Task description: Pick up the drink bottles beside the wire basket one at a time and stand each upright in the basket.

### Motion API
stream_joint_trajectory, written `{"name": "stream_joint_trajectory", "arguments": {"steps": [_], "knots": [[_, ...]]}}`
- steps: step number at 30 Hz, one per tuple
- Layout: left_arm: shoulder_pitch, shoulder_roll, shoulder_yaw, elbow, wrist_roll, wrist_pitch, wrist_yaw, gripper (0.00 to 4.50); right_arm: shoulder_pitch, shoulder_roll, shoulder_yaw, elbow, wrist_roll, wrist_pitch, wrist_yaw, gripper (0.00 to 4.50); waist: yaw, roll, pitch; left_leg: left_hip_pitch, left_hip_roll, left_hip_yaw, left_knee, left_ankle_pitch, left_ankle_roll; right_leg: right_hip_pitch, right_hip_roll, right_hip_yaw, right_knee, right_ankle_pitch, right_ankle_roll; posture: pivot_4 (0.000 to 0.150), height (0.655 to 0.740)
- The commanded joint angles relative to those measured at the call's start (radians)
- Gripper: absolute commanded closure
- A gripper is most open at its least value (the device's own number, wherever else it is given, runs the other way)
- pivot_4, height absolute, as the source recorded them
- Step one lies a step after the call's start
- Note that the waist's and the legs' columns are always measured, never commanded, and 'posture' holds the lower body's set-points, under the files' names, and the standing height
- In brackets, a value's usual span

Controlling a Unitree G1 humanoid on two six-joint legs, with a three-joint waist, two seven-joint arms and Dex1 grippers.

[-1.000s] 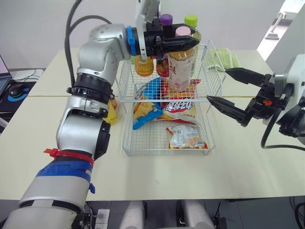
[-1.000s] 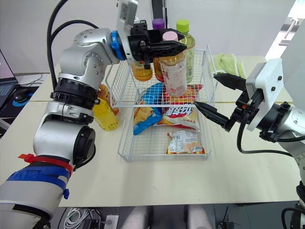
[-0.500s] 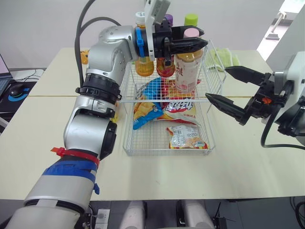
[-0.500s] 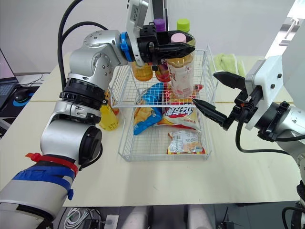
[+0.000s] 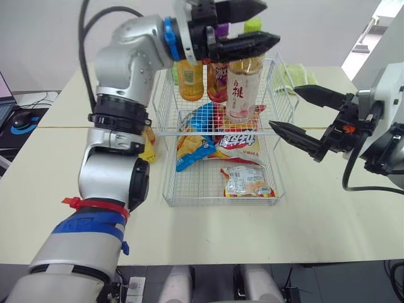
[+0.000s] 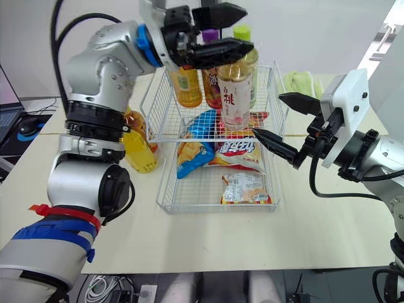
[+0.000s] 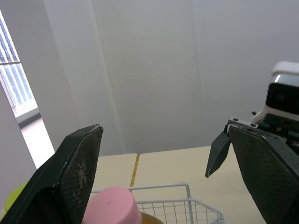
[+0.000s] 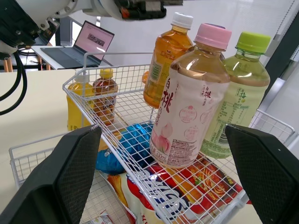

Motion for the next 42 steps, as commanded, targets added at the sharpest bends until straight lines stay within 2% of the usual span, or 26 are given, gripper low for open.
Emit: {"name": "stream_joint_trajectory", "arguments": {"steps": [1, 5, 10, 15, 19, 21, 25, 29, 34, 39, 42], "knots": [[0.007, 0.039, 0.067, -0.113, -0.066, 0.071, 0.046, 0.03, -0.029, -0.008, -0.005, 0.004, -0.015, -0.04, 0.024, 0.0, 0.0, 0.0, 0.0, 0.0, 0.0, 0.0, 0.0, 0.0, 0.0, 0.0, 0.0, 0.0, 0.0, 0.0, 0.0, 0.15, 0.74], [0.063, 0.105, 0.125, -0.222, -0.114, 0.16, 0.113, 0.03, -0.058, 0.003, 0.016, 0.037, -0.032, -0.072, 0.064, 0.0, -0.001, 0.0, 0.0, 0.001, 0.0, 0.0, 0.0, 0.0, 0.0, 0.001, 0.0, 0.0, 0.0, 0.0, 0.0, 0.15, 0.74], [0.222, 0.255, 0.201, -0.398, -0.153, 0.273, 0.207, 0.03, -0.117, 0.012, 0.044, 0.094, -0.029, -0.114, 0.148, 0.0, -0.005, 0.001, 0.0, 0.002, 0.001, 0.0, 0.0, 0.0, 0.0, 0.001, 0.0, 0.001, 0.0, 0.0, 0.0, 0.15, 0.74], [0.467, 0.392, 0.379, -0.58, -0.169, 0.318, 0.359, 0.03, -0.215, 0.051, 0.108, 0.183, -0.024, -0.159, 0.271, 0.0, -0.006, 0.001, 0.0, 0.002, 0.002, 0.0, 0.0, 0.0, 0.0, 0.001, 0.0, 0.001, 0.0, 0.0, 0.0, 0.15, 0.74], [0.604, 0.433, 0.469, -0.664, -0.197, 0.339, 0.438, 0.03, -0.25, 0.069, 0.132, 0.231, -0.023, -0.171, 0.344, 0.0, 0.007, 0.001, 0.0, 0.002, 0.002, -0.001, 0.001, 0.0, 0.0, 0.002, -0.001, 0.0, 0.0, 0.0, 0.0, 0.15, 0.74], [0.734, 0.443, 0.571, -0.717, -0.196, 0.339, 0.474, 0.03, -0.272, 0.09, 0.162, 0.26, -0.018, -0.174, 0.398, 0.0, 0.006, 0.001, 0.0, 0.002, 0.002, -0.001, 0.001, 0.0, 0.0, 0.003, -0.003, -0.001, 0.0, 0.001, 0.001, 0.15, 0.74], [1.022, 0.386, 0.805, -0.804, -0.176, 0.284, 0.558, 0.03, -0.309, 0.143, 0.232, 0.305, -0.049, -0.201, 0.483, 0.0, -0.004, 0.001, -0.001, 0.003, 0.003, 0.001, 0.001, 0.0, 0.0, 0.003, -0.005, 0.001, 0.0, 0.001, 0.002, 0.15, 0.74], [1.23, 0.335, 0.897, -0.852, -0.181, 0.225, 0.576, 0.03, -0.321, 0.169, 0.253, 0.325, -0.079, -0.222, 0.519, 0.0, 0.002, 0.0, -0.001, 0.003, 0.004, -0.001, 0.001, 0.0, 0.0, 0.002, -0.003, 0.0, 0.0, 0.001, 0.001, 0.15, 0.74], [1.436, 0.229, 0.936, -0.892, -0.174, 0.133, 0.614, 0.03, -0.332, 0.195, 0.269, 0.343, -0.1, -0.237, 0.555, 0.0, 0.016, 0.0, -0.002, 0.003, 0.003, 0.0, 0.001, 0.0, 0.0, 0.004, -0.006, 0.0, -0.001, 0.001, 0.002, 0.15, 0.74], [1.579, 0.101, 0.897, -0.956, -0.172, 0.05, 0.658, 0.03, -0.329, 0.197, 0.264, 0.345, -0.108, -0.235, 0.577, 0.0, 0.022, -0.001, -0.002, 0.004, 0.004, 0.0, 0.001, 0.0, 0.0, 0.004, -0.005, 0.001, -0.002, 0.001, 0.002, 0.15, 0.74], [1.633, 0.058, 0.859, -0.984, -0.168, 0.015, 0.679, 0.03, -0.329, 0.193, 0.259, 0.346, -0.108, -0.232, 0.582, 0.0, 0.024, -0.001, -0.002, 0.004, 0.004, 0.001, 0.001, 0.0, 0.0, 0.004, -0.006, 0.001, -0.002, 0.001, 0.002, 0.15, 0.74]]}}
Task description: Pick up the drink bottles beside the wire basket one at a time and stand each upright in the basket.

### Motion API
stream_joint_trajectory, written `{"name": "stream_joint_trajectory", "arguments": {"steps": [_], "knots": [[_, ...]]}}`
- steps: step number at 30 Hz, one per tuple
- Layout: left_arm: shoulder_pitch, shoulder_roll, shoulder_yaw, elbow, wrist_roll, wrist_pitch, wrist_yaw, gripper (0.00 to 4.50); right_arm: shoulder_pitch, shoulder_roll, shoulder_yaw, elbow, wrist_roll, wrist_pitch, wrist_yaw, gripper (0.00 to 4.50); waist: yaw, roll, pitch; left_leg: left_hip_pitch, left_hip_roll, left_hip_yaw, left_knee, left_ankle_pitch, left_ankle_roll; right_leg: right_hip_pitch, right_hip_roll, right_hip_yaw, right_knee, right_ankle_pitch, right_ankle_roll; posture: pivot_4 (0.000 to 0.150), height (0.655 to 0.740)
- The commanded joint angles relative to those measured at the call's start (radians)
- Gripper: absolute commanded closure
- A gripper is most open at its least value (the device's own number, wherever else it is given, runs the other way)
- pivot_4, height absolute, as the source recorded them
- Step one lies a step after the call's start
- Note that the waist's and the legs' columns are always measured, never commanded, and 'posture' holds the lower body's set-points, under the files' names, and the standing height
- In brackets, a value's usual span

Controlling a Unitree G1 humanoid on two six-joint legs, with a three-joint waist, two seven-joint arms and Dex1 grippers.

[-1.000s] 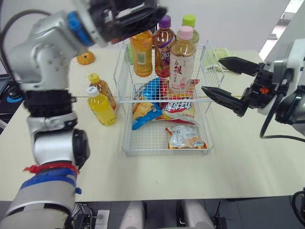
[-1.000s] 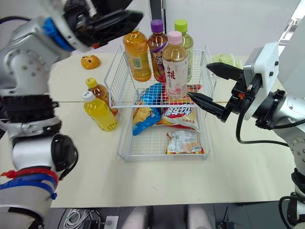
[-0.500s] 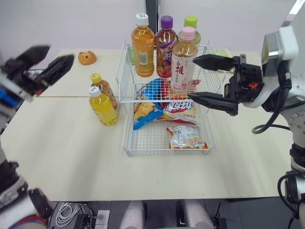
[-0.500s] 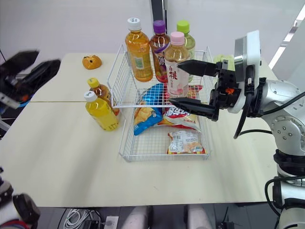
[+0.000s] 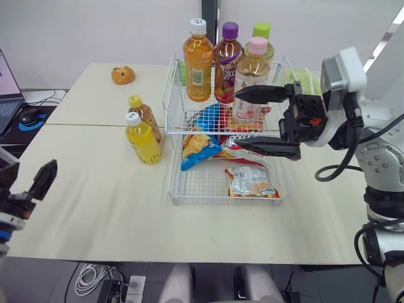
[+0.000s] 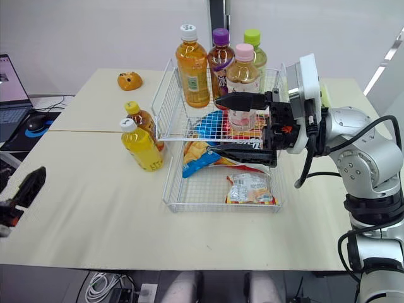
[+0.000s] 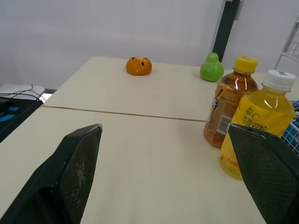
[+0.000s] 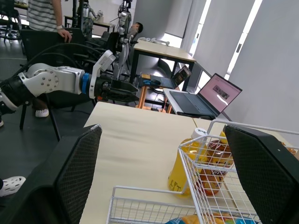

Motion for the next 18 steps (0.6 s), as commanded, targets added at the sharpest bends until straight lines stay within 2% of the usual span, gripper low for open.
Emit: {"name": "stream_joint_trajectory", "arguments": {"steps": [1, 11, 18], "knots": [[0.032, -0.015, -0.028, -0.062, -0.003, -0.051, 0.028, 0.03, -0.021, -0.01, -0.028, -0.013, 0.0, -0.008, 0.007, 0.0, 0.001, 0.0, 0.0, 0.0, 0.0, 0.0, 0.0, 0.0, 0.0, 0.0, 0.0, 0.0, 0.0, 0.0, 0.0, 0.15, 0.74], [0.059, 0.006, -0.073, -0.099, -0.039, -0.063, 0.1, 0.03, -0.027, -0.014, -0.032, 0.003, -0.009, -0.008, 0.008, 0.0, 0.001, 0.0, 0.0, 0.0, 0.0, 0.0, 0.0, 0.0, 0.0, 0.0, 0.001, 0.0, 0.0, 0.0, 0.0, 0.15, 0.74], [0.13, 0.029, -0.122, -0.142, -0.052, -0.068, 0.057, 0.03, -0.023, -0.012, -0.039, 0.01, -0.023, -0.01, -0.004, 0.0, 0.001, 0.0, 0.0, 0.0, 0.0, 0.0, 0.0, 0.0, 0.0, 0.0, 0.001, 0.0, 0.0, 0.0, -0.001, 0.15, 0.74]]}}
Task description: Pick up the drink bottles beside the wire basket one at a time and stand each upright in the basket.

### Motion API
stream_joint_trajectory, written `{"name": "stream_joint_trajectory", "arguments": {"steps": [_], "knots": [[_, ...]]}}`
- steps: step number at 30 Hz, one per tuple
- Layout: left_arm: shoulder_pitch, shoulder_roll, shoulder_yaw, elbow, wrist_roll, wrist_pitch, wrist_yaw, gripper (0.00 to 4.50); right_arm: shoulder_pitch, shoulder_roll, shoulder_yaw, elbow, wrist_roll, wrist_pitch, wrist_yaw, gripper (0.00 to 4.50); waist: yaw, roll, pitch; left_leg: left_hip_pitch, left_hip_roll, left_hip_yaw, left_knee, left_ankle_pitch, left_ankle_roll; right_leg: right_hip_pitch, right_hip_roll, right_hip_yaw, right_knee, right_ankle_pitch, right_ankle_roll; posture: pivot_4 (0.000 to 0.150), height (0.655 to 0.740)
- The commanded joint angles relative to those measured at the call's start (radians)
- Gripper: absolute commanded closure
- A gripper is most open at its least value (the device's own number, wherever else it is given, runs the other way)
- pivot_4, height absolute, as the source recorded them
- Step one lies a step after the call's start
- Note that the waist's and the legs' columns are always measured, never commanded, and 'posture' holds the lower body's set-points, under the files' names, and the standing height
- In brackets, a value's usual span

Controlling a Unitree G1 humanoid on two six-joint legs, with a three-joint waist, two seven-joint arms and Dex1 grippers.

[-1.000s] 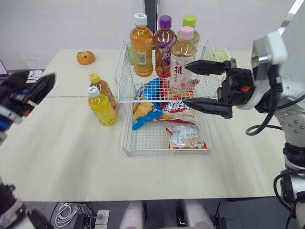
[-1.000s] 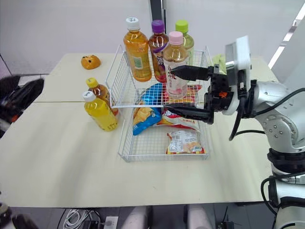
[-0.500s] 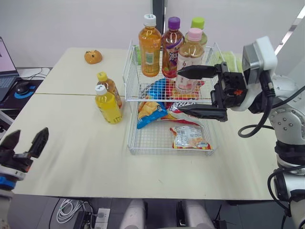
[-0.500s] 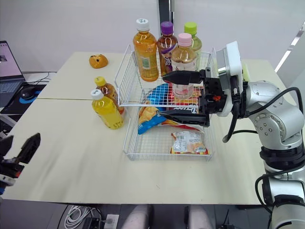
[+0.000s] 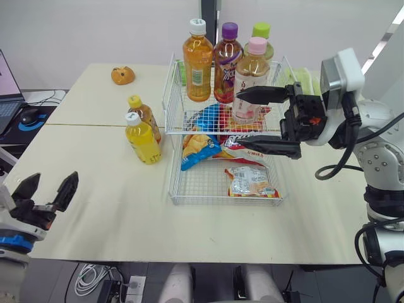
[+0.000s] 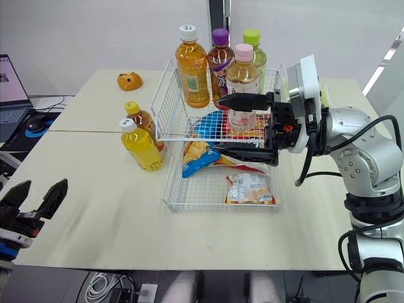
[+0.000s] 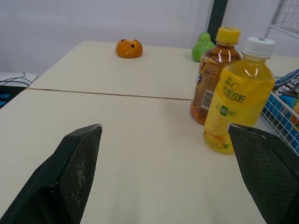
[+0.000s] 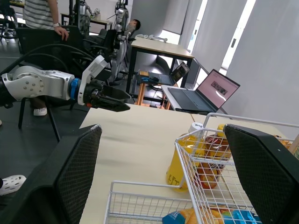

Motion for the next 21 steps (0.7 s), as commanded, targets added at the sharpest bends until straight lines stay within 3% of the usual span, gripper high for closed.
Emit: {"name": "stream_joint_trajectory", "arguments": {"steps": [1, 11, 21], "knots": [[0.008, 0.031, -0.006, -0.041, -0.021, -0.021, -0.007, 0.03, -0.023, -0.008, -0.038, -0.012, 0.0, -0.011, -0.007, 0.0, 0.0, 0.0, 0.0, 0.0, 0.0, 0.0, 0.0, 0.0, 0.0, 0.0, 0.0, 0.0, 0.0, 0.0, 0.0, 0.15, 0.74], [-0.011, 0.066, -0.028, -0.057, -0.054, -0.027, -0.018, 0.03, 0.004, 0.004, -0.034, -0.021, -0.029, -0.034, -0.014, 0.0, 0.0, 0.0, 0.0, 0.0, 0.0, 0.0, 0.0, 0.0, 0.0, 0.0, 0.0, 0.0, 0.0, 0.0, 0.0, 0.15, 0.74], [-0.22, 0.186, -0.168, -0.069, -0.067, 0.029, 0.044, 0.03, -0.014, 0.015, -0.028, -0.034, -0.037, -0.028, -0.033, 0.0, 0.004, 0.0, 0.0, 0.0, -0.001, 0.0, 0.0, 0.0, 0.0, 0.0, 0.0, 0.0, 0.0, 0.0, 0.0, 0.15, 0.74]]}}
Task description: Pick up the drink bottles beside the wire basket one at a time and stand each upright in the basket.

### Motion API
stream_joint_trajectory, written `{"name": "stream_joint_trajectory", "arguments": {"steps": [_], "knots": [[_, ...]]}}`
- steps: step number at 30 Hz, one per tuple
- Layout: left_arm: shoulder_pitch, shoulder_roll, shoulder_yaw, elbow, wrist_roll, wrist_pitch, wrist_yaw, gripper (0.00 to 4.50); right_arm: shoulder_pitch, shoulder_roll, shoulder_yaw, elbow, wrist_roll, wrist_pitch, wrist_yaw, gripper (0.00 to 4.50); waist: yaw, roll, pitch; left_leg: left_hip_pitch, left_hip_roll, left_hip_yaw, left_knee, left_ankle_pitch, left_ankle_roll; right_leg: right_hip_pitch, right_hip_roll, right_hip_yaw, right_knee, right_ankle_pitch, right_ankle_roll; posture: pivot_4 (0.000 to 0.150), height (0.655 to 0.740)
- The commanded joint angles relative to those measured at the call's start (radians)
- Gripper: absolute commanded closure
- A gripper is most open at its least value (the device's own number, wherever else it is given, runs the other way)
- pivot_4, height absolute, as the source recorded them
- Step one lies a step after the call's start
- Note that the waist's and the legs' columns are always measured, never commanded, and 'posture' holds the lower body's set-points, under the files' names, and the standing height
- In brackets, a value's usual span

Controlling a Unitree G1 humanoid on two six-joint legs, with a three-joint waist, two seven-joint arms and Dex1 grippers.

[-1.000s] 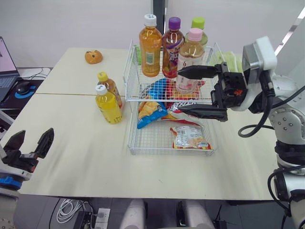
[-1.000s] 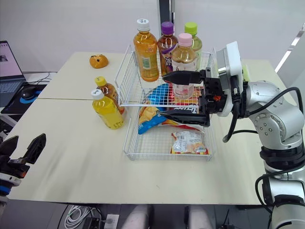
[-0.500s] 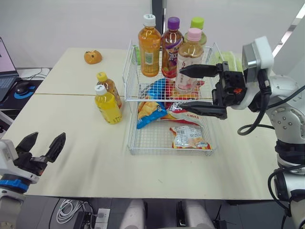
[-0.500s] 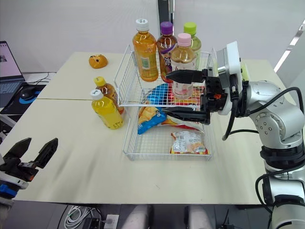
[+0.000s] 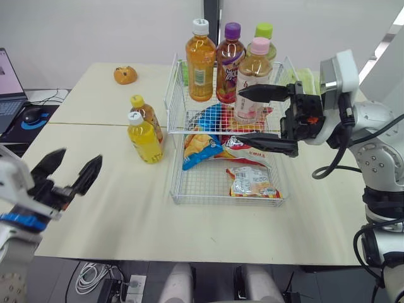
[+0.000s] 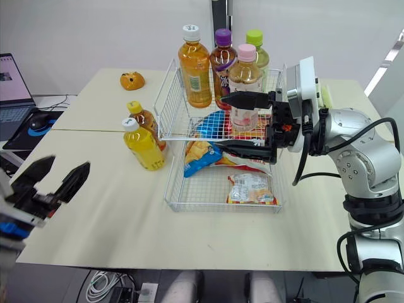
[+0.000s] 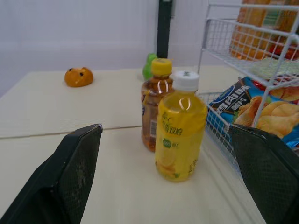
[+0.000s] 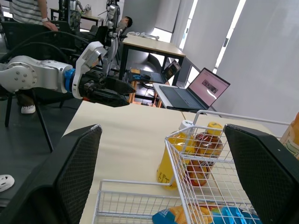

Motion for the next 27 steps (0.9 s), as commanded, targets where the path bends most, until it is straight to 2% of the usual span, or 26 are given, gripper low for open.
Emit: {"name": "stream_joint_trajectory", "arguments": {"steps": [1, 13, 27], "knots": [[-0.042, 0.028, -0.038, -0.007, 0.005, 0.003, 0.018, 0.03, -0.023, -0.004, -0.024, -0.033, 0.006, -0.008, -0.01, 0.0, -0.003, 0.0, 0.0, 0.0, 0.0, 0.0, 0.0, 0.0, 0.0, 0.0, 0.0, 0.0, 0.0, 0.0, 0.0, 0.15, 0.74], [-0.081, 0.029, -0.073, 0.073, 0.046, -0.038, -0.007, 0.03, -0.005, -0.019, -0.039, -0.074, 0.011, 0.015, -0.039, 0.0, -0.007, 0.0, 0.0, 0.0, 0.0, 0.0, -0.001, 0.0, 0.0, -0.001, 0.002, 0.0, 0.0, 0.0, 0.0, 0.15, 0.74], [-0.206, 0.001, -0.224, 0.216, 0.188, -0.118, -0.005, 0.03, 0.019, -0.03, -0.055, -0.127, 0.016, 0.025, -0.071, 0.0, -0.004, 0.0, 0.0, 0.0, 0.0, 0.0, -0.001, 0.0, 0.0, -0.001, 0.001, 0.0, 0.0, 0.0, 0.0, 0.15, 0.74]]}}
